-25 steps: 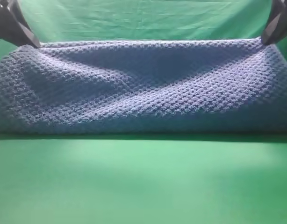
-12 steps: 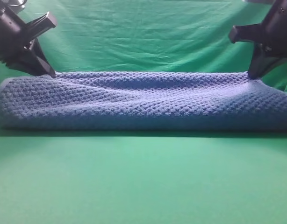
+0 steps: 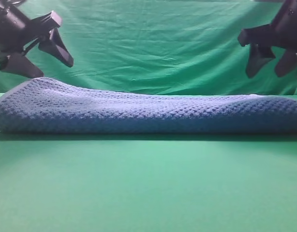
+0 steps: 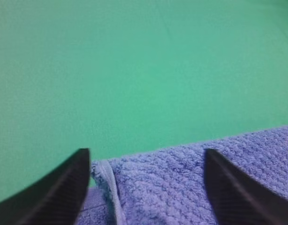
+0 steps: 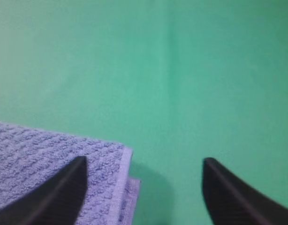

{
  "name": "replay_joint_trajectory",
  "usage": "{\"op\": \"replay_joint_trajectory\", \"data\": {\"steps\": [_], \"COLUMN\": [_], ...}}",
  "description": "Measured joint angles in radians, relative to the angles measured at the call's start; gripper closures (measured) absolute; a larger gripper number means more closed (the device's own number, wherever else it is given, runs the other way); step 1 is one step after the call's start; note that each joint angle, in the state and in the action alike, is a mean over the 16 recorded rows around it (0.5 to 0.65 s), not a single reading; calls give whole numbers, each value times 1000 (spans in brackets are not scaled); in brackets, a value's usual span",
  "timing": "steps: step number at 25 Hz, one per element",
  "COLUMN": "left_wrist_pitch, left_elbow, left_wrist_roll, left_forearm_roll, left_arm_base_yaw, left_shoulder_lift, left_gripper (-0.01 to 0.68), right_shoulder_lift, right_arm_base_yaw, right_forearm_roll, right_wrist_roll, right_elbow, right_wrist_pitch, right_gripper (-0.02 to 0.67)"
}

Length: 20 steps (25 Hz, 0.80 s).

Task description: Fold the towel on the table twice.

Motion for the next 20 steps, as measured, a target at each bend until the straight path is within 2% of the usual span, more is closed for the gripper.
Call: {"op": "replay_joint_trajectory", "data": {"steps": [2, 4, 7, 11, 15, 17, 20], "left_wrist_pitch": [5, 13, 26, 48, 78, 101, 144], "left_elbow": [0, 0, 0, 0, 0, 0, 0], "left_wrist_roll": [3, -3, -33, -128, -303, -420, -616], "left_forearm_roll": [2, 16, 60, 167, 345, 462, 648], "left_arm_base_yaw": [0, 0, 0, 0, 0, 0, 0], "left_shoulder_lift": [-21, -51, -114, -230, -369, -439, -543], "left_gripper": [208, 222, 300, 458, 599, 643, 670], "right_shoulder_lift": [-25, -57, -116, -216, -326, -383, -467], "right_arm_base_yaw": [0, 0, 0, 0, 0, 0, 0], "right_forearm_roll": [-1, -2, -4, -9, -14, -18, -25], "right_wrist_roll": [-2, -4, -5, -3, 15, 29, 57], "right_elbow": [-20, -42, -79, -125, -154, -161, -166], "right_wrist_pitch": [39, 88, 177, 309, 433, 488, 561], "right_gripper": [158, 127, 148, 285, 446, 516, 597]}}
